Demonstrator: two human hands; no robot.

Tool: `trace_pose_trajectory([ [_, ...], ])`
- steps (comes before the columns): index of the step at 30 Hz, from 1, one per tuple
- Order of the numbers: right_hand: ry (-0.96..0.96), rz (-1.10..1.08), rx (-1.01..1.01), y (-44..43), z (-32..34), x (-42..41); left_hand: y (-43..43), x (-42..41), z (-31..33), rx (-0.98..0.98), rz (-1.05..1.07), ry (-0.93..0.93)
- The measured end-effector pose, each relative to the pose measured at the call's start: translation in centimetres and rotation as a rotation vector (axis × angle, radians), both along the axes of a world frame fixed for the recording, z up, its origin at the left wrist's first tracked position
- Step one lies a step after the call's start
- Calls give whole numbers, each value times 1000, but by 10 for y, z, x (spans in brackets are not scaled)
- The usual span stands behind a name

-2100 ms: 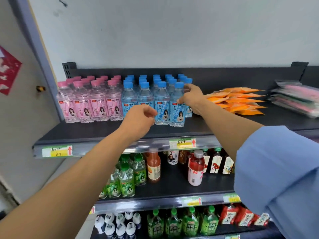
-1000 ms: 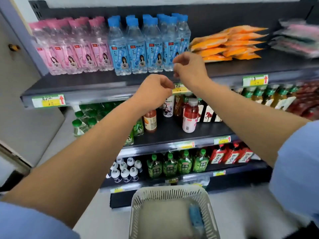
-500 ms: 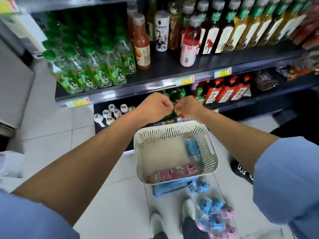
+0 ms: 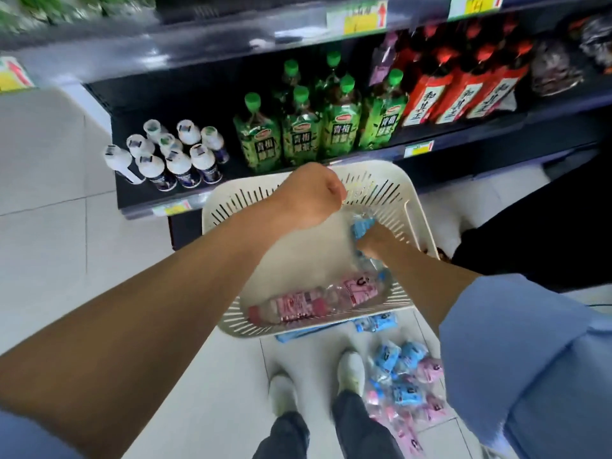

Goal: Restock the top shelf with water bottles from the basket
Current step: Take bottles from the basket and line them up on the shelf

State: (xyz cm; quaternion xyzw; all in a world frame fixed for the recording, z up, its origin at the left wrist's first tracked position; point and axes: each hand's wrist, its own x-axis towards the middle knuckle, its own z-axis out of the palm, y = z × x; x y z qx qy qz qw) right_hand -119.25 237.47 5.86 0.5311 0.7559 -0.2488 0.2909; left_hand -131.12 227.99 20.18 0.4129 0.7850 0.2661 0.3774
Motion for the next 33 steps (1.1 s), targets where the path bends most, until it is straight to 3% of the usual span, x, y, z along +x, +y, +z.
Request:
trace_pose_trajectory([
  [7,-86,-124,228,-5,-81,6,-5,7,-68,-58,44,-65],
  [16,-268,283,396,-4,-90,1,-8,10,-79,-51,88,-86],
  [21,-100,344,382,-9,-90,-4,-5,10,-70,-5,109,-55],
  [27,125,196,201,2,-32,-19,-12,11,-43,-6,133,-75],
  [33,290,2,-110,14,97,-30,-14,11,37,43,147,4],
])
